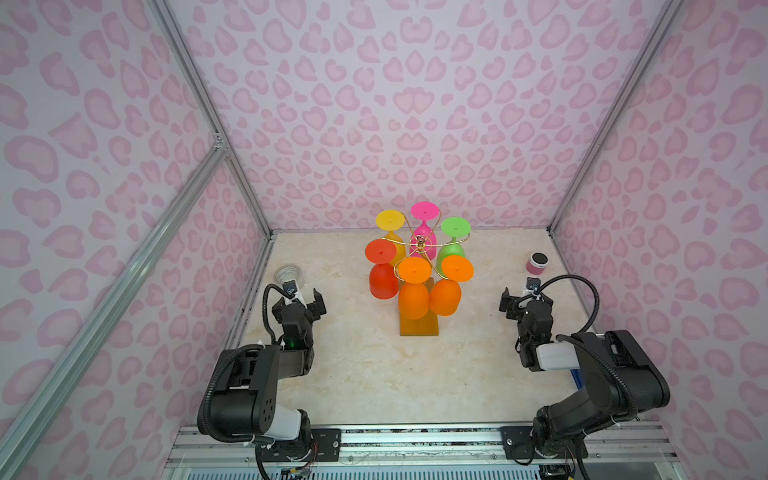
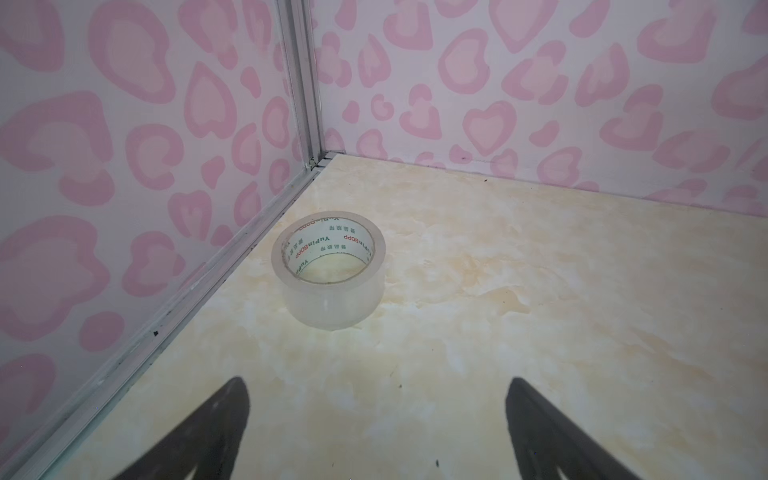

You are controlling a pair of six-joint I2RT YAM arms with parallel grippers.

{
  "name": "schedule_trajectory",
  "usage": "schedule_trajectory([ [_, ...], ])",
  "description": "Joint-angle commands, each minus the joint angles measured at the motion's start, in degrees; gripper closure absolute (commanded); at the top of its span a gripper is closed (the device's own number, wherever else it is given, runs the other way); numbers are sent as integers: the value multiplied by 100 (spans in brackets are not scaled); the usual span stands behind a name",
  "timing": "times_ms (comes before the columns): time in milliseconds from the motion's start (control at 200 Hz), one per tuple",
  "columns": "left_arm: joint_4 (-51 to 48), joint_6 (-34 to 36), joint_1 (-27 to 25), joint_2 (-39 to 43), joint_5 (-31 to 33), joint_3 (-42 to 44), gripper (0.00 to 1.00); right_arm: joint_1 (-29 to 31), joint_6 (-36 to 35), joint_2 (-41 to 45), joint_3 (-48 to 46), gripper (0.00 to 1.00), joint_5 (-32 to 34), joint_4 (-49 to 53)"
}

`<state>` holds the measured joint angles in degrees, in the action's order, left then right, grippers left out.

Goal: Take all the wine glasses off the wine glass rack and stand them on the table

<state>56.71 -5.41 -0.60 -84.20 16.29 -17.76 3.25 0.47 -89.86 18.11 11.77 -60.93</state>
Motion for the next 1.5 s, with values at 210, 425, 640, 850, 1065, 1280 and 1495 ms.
schedule_trajectory([
  [210,174,-4,0,0,-31,9,2,-39,53,-19,39,2,-71,26],
  [425,165,-2,8,-13,-32,1,2,-74,67,-6,46,2,-127,36],
  [640,165,-4,7,-14,-36,0,2,-77,58,-6,43,2,-122,28],
  [850,156,-2,7,-23,-31,-8,2,-76,57,-19,46,2,-122,34],
  [1065,156,-2,6,-17,-30,-6,2,-74,58,-10,44,2,-122,36],
  [1280,187,18,3,24,-59,10,2,-57,73,44,39,2,6,25],
  [1495,-1579,11,-208,1196,485,-599,1,-51,244,1393,537,2,-26,1952],
])
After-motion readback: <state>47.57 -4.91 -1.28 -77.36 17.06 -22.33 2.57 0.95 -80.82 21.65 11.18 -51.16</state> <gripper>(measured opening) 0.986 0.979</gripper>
